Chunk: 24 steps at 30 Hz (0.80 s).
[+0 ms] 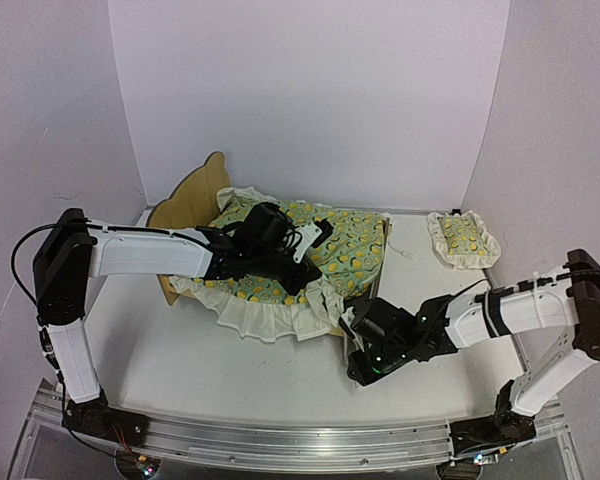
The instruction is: Set up the pet bed
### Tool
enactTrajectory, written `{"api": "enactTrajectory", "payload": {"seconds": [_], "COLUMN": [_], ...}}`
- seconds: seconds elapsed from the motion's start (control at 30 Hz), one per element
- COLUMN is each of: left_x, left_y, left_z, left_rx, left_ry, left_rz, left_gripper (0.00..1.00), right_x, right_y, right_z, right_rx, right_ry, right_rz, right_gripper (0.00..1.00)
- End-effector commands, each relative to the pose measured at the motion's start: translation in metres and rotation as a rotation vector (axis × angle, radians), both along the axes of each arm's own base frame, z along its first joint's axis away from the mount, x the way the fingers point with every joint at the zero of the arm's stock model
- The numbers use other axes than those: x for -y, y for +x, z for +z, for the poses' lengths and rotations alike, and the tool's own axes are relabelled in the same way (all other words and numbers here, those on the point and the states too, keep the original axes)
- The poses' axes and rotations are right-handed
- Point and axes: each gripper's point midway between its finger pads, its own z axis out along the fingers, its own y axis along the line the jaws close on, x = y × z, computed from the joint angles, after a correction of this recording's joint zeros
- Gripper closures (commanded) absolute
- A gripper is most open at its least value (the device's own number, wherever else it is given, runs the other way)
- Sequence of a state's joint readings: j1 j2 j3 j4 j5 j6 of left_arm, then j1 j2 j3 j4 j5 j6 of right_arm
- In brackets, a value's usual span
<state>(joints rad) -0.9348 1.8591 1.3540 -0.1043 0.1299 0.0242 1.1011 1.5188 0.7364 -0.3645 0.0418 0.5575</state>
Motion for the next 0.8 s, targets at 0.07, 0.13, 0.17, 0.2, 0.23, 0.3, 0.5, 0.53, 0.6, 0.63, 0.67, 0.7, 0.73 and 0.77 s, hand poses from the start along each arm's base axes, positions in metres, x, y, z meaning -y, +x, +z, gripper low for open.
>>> {"api": "enactTrajectory", "payload": {"seconds": [0.07,0.13,0.17,0.2,0.23,0.3,0.5,0.53,0.6,0.63,0.67,0.7,0.73,0.77], "left_x": [0.003,0.004,0.004,0.005,0.005,0.006,0.007,0.006,0.005,0.005,0.005,0.005,0.005,0.005], "left_y": [0.003,0.002,0.002,0.001,0.001,0.001,0.001,0.001,0.001,0.001,0.001,0.001,0.001,0.001], "left_z": [0.043,0.045,0.045,0.047,0.047,0.05,0.049,0.049,0.048,0.048,0.047,0.046,0.046,0.046], "left_rx": [0.051,0.048,0.046,0.048,0.048,0.05,0.047,0.049,0.05,0.05,0.051,0.05,0.05,0.051], "left_ry": [-0.098,-0.105,-0.108,-0.112,-0.113,-0.119,-0.12,-0.119,-0.115,-0.114,-0.113,-0.111,-0.11,-0.109], "left_rz": [-0.004,-0.008,-0.01,-0.012,-0.012,-0.015,-0.019,-0.019,-0.017,-0.016,-0.017,-0.017,-0.018,-0.018], "left_gripper": [1.0,1.0,1.0,1.0,1.0,1.0,1.0,1.0,1.0,1.0,1.0,1.0,1.0,1.0], "right_x": [-0.01,-0.011,-0.013,-0.014,-0.015,-0.019,-0.016,-0.015,-0.016,-0.015,-0.014,-0.013,-0.012,-0.012], "right_y": [0.035,0.036,0.036,0.036,0.035,0.035,0.031,0.03,0.026,0.024,0.021,0.019,0.016,0.013], "right_z": [0.002,-0.008,-0.011,-0.013,-0.013,-0.009,-0.003,0.0,0.008,0.012,0.015,0.019,0.02,0.021], "right_rx": [0.183,0.187,0.192,0.201,0.214,0.244,0.255,0.25,0.235,0.229,0.225,0.222,0.214,0.205], "right_ry": [-0.014,-0.02,-0.025,-0.035,-0.04,-0.036,-0.019,-0.011,0.01,0.019,0.023,0.028,0.034,0.041], "right_rz": [-0.101,-0.093,-0.089,-0.087,-0.082,-0.079,-0.086,-0.091,-0.093,-0.099,-0.105,-0.107,-0.104,-0.099], "right_gripper": [0.67,0.66,0.66,0.65,0.65,0.65,0.7,0.7,0.68,0.67,0.63,0.6,0.57,0.57]}}
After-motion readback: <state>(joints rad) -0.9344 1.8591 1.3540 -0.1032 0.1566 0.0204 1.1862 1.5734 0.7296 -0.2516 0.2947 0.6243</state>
